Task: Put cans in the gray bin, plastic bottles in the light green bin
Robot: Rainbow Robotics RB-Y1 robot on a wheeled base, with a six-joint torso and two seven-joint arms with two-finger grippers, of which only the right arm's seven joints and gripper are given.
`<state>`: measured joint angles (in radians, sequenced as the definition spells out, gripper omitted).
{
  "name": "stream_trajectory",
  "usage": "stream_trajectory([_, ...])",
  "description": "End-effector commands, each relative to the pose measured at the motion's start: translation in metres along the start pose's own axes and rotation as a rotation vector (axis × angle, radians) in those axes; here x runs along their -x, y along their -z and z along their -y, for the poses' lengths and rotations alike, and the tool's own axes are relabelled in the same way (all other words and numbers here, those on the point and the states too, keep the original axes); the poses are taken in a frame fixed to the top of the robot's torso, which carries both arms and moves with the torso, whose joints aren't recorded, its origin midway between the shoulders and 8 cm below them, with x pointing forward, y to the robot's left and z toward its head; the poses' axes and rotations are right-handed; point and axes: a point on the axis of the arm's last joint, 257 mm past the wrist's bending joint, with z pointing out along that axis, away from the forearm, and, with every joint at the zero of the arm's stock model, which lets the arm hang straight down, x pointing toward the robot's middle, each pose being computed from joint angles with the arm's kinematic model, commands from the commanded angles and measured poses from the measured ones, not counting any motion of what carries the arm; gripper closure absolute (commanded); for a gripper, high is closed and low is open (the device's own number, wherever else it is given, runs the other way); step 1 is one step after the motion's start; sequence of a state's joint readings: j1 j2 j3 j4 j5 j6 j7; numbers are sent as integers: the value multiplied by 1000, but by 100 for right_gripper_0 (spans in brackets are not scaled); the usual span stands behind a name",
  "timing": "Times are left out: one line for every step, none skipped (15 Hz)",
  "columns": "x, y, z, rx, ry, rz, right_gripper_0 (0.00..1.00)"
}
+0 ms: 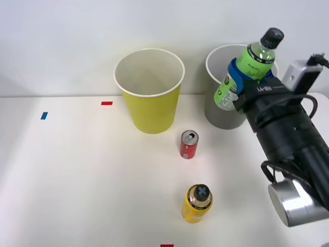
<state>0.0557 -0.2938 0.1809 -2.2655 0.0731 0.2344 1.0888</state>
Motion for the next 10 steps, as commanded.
stream_trajectory([0,-39,-51,127,-139,-95,100])
stream_trajectory([0,-48,-63,164,-174,-96,100])
stream_trajectory([-2,-63,-76,211,-211,-85,100])
stream_trajectory([-4,-79,-83,250,-246,-65,100])
stream_trajectory([-4,-91,-88,275,-259,-49,100])
stream_trajectory([-5,-103,-92,291,-258,-43,100])
stream_trajectory([-6,-115,-100,306,-249,-51,100])
stream_trajectory([-6,-125,-108,325,-252,-56,100])
stream_trajectory([-3,-131,-115,341,-254,-57,100])
stream_trajectory([1,-135,-126,362,-253,-57,100])
